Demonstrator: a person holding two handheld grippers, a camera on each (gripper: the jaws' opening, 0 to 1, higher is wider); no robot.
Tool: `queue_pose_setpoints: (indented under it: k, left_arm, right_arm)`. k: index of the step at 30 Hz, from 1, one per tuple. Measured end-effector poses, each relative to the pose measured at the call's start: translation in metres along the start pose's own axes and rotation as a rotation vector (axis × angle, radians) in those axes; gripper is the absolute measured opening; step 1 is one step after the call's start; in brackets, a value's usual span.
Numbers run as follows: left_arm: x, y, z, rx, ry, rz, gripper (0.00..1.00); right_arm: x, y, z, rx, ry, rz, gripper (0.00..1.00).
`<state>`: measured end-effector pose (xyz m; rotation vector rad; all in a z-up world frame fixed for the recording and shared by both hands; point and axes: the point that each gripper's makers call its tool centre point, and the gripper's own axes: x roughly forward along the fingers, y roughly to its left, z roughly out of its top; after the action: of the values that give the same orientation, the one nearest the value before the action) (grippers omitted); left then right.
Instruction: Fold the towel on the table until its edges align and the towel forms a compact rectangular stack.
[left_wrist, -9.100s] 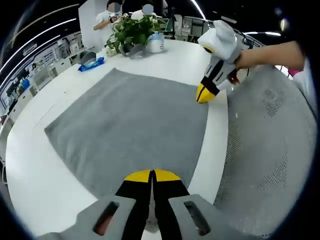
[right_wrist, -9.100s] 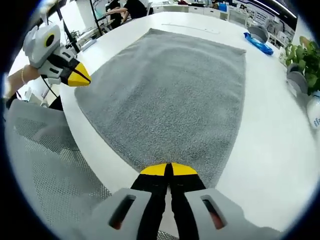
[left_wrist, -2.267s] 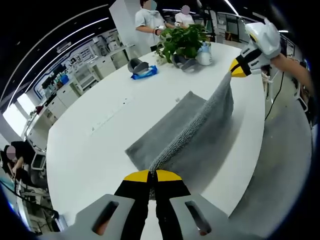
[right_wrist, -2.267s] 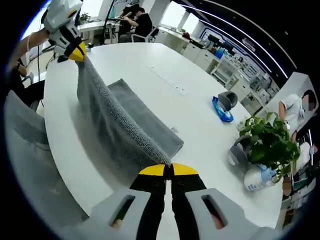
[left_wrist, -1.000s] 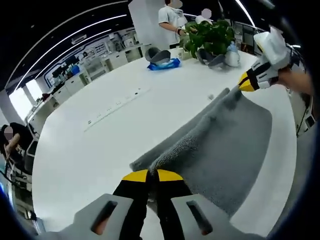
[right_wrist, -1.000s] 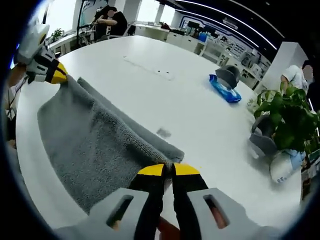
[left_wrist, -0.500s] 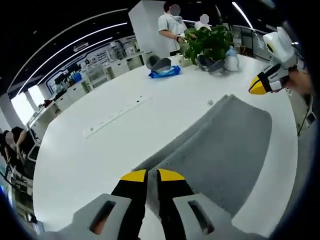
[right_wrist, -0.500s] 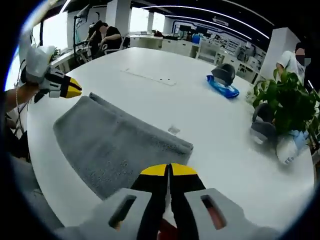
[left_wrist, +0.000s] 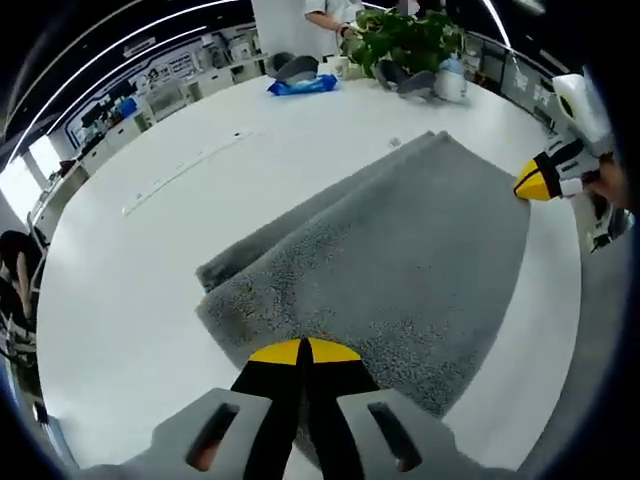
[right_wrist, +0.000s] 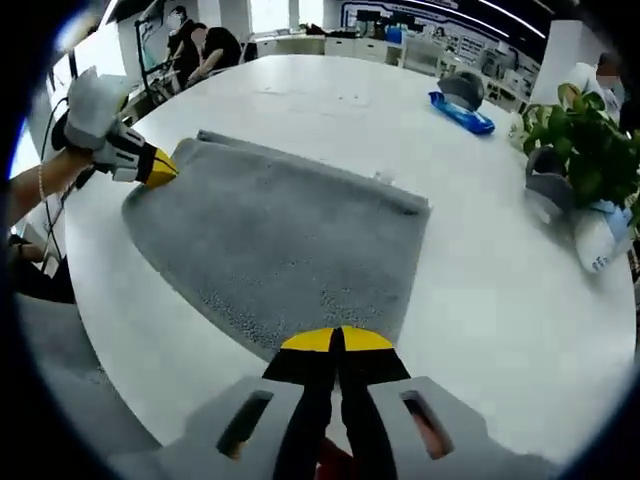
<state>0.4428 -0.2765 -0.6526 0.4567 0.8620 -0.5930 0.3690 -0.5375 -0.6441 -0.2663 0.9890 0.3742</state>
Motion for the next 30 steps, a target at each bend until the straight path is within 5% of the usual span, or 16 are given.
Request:
queue_pose_setpoints:
  k: [3,10,22,30]
  left_arm:
    - [0.002,0.000,0.000,0.024,0.006,-0.009,0.01]
    - [0.005,-0.001,0.003,0.122,0.015,-0.019,0.01]
    - [0.004,-0.006,0.004,0.325,0.059,-0.042,0.01]
    - [0.002,-0.010,-0.001,0.315,0.092,-0.026,0.01]
  right_arm:
    - [0.009,0.002,-0.010,-0.011,0.050,0.007,0.00]
    - [0.011,0.005,-0.011,-0.102,0.039,-0.025,0.00]
    - [0.013,0.002,-0.011,-0.015,0.100,-0.028,0.00]
    - [0.014,0.001,-0.011,-0.033,0.178,-0.007,0.00]
